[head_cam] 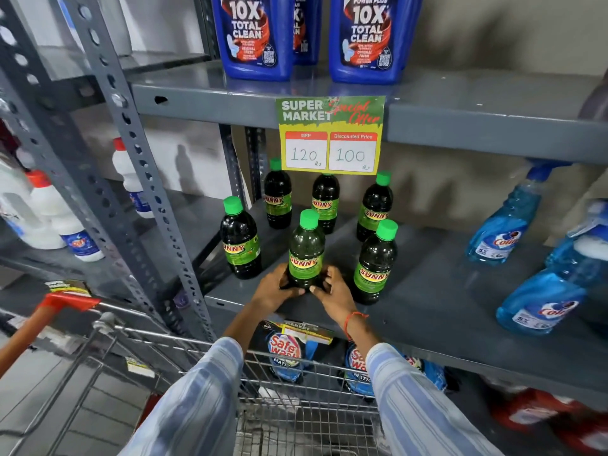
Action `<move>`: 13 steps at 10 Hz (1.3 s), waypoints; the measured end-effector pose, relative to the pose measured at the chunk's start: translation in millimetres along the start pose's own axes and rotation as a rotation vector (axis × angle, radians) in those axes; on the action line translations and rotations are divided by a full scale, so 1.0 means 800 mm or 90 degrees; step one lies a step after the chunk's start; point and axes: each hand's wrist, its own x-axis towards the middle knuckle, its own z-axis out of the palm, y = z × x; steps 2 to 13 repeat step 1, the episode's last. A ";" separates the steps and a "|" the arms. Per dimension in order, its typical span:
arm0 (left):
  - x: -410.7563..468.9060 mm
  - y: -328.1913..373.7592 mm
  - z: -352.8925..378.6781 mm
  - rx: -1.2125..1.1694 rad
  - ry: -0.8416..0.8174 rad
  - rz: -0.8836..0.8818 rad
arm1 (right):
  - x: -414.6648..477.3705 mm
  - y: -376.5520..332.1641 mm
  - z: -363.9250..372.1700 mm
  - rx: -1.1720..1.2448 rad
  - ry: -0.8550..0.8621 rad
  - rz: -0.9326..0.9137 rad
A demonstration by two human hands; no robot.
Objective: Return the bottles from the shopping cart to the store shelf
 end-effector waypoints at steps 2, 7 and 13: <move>-0.014 0.022 -0.001 0.090 0.006 -0.017 | 0.001 -0.004 -0.001 -0.050 0.035 0.001; -0.014 0.022 -0.001 0.090 0.006 -0.017 | 0.001 -0.004 -0.001 -0.050 0.035 0.001; -0.014 0.022 -0.001 0.090 0.006 -0.017 | 0.001 -0.004 -0.001 -0.050 0.035 0.001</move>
